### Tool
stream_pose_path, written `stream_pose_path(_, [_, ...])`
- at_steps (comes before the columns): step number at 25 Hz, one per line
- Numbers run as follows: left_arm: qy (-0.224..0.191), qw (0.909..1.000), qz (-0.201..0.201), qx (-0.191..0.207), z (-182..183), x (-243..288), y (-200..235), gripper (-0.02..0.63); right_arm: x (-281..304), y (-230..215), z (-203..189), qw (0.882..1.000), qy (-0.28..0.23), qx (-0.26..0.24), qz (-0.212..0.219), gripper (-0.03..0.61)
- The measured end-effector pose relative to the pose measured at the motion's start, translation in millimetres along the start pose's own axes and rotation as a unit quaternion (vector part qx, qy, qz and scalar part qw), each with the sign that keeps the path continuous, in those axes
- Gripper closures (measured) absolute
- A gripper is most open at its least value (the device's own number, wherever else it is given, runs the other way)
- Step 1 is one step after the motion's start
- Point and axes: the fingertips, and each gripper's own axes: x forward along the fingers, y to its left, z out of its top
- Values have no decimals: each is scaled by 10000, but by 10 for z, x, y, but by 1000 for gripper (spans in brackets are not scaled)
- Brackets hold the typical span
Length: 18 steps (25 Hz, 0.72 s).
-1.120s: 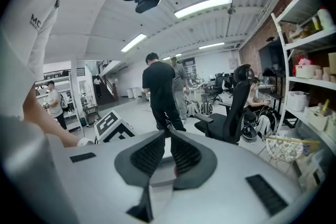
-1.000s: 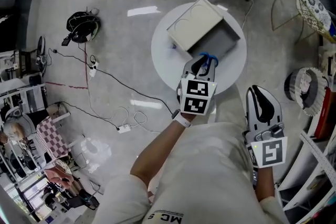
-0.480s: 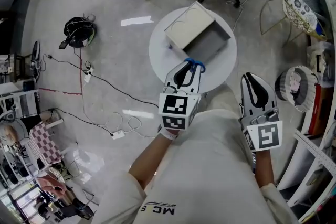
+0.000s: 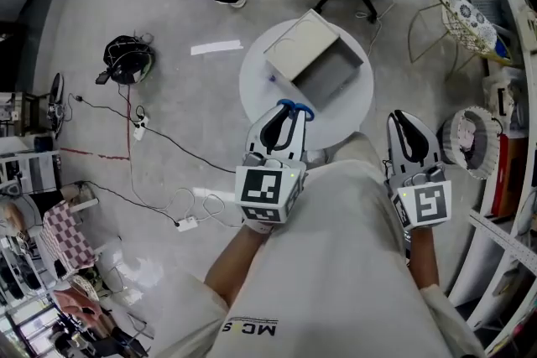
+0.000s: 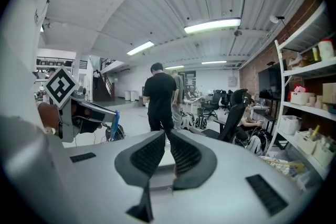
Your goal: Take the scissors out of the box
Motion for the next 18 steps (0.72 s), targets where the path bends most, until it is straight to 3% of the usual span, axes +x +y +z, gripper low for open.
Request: stream_pose_path(18, [-44, 9998, -192, -80, -66, -140, -3, 545, 52, 207, 104, 9992, 188, -75, 332, 505])
